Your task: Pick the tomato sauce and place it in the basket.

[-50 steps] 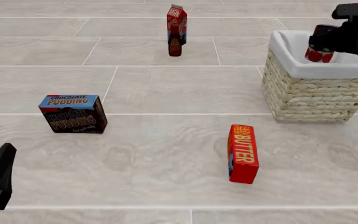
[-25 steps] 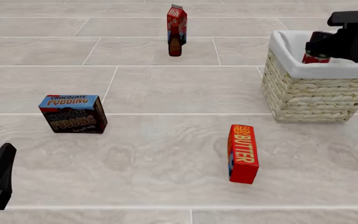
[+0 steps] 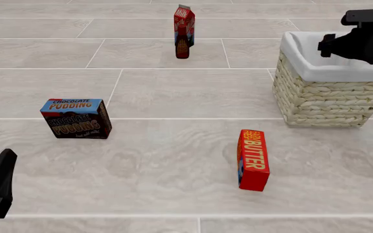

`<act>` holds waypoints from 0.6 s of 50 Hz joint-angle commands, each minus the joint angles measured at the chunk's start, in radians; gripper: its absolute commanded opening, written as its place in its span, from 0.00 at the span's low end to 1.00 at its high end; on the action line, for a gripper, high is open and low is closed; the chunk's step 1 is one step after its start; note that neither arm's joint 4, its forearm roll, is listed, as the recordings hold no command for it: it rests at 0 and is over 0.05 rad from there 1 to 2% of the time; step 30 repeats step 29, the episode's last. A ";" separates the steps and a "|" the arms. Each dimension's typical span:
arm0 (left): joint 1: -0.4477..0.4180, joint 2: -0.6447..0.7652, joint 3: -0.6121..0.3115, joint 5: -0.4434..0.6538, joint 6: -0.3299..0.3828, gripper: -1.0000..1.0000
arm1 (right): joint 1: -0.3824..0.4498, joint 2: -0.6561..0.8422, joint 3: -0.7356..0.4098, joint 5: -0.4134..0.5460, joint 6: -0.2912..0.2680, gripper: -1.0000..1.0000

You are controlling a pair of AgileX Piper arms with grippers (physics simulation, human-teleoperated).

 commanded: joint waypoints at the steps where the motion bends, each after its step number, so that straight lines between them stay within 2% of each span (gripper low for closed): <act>1: 0.000 0.000 0.000 0.000 0.000 1.00 | 0.011 -0.037 -0.001 0.007 -0.007 1.00; 20: 0.000 0.000 0.000 0.000 0.000 1.00 | 0.062 -0.202 0.055 0.024 -0.020 1.00; 23: 0.000 0.000 0.000 0.000 0.000 1.00 | 0.075 -0.235 0.080 0.017 -0.032 1.00; 26: 0.000 0.000 0.000 0.000 0.000 1.00 | 0.086 -0.286 0.118 -0.007 -0.058 1.00; 27: 0.000 0.000 0.000 0.000 0.000 1.00 | 0.096 -0.299 0.133 -0.007 -0.084 1.00; 30: 0.000 0.000 0.000 0.000 0.000 1.00 | 0.094 -0.310 0.145 -0.016 -0.097 1.00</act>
